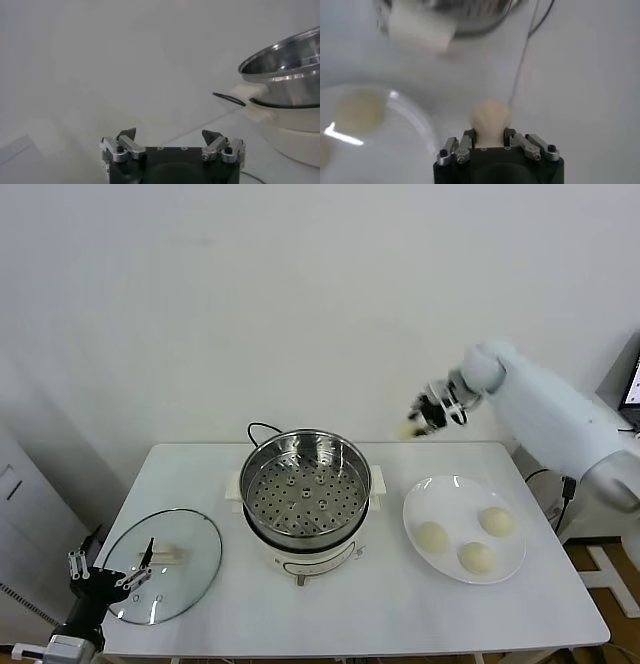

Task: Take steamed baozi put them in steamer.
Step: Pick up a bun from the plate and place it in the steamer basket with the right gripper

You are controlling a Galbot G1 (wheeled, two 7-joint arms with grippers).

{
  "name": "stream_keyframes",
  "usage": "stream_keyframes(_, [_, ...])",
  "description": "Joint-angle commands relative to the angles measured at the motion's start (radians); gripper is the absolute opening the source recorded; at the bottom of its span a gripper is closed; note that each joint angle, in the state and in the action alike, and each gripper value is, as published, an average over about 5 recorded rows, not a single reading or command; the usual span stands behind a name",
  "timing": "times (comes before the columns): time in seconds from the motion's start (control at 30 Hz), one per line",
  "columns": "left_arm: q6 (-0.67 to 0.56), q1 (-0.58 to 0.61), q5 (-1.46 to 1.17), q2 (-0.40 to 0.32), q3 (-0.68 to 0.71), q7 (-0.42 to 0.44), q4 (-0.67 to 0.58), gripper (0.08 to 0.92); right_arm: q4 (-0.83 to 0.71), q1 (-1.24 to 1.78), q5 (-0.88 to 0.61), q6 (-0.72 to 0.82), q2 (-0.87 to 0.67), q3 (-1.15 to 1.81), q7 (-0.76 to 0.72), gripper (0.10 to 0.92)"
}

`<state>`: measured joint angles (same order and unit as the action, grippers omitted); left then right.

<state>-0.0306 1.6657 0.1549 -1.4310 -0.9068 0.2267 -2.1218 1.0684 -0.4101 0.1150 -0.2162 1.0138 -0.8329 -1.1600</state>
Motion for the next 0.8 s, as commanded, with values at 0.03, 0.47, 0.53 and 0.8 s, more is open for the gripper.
stream_keyframes(0.03, [-0.006, 0.006, -0.003, -0.003, -0.003, -0.001, 0.001, 0.823, 0.158, -0.187, -0.092, -0.098, 0.091, -0.207, 0.009, 0.365])
stream_keyframes(0.47, [0.008, -0.007, -0.029, 0.006, -0.009, -0.003, -0.015, 0.823, 0.135, 0.02, 0.235, -0.367, 0.218, -0.135, 0.008, 0.344])
stream_keyframes(0.53, [0.006, -0.004, -0.029, -0.001, -0.009, -0.003, -0.016, 0.823, 0.112, 0.049, 0.26, -0.389, 0.234, -0.119, 0.004, 0.334])
stream_keyframes(0.8, [-0.001, 0.013, -0.04, 0.0, -0.031, -0.003, -0.019, 0.823, 0.007, 0.143, 0.399, -0.459, 0.298, -0.043, 0.013, 0.336])
